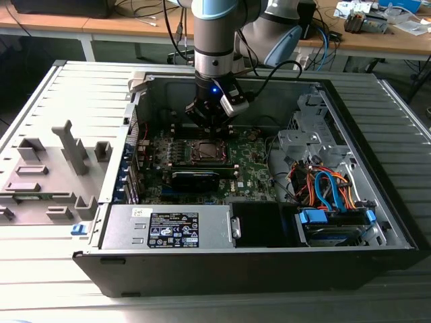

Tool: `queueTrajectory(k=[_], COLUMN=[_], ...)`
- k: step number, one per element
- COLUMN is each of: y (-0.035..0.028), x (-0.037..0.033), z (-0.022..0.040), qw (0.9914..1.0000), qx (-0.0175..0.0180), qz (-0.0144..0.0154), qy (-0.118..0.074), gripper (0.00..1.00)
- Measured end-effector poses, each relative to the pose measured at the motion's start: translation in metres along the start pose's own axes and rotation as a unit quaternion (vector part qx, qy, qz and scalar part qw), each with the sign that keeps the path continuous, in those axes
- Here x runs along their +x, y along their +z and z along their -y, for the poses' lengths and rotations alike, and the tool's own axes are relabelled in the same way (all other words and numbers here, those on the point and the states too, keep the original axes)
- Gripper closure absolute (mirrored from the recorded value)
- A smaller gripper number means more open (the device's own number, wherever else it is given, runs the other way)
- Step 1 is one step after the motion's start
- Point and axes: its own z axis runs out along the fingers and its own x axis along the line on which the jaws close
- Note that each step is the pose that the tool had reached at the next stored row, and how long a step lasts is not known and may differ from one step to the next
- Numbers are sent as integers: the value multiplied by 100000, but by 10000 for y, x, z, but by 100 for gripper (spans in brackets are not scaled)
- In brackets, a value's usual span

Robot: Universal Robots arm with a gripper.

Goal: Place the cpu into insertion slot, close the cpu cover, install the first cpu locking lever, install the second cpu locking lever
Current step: 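Install the second cpu locking lever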

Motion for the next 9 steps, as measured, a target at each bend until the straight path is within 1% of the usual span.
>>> queueTrajectory(k=[9], y=[0], x=[0], z=[0], qw=[100000], qx=[-4], qz=[-1], qy=[-2], gripper=[89])
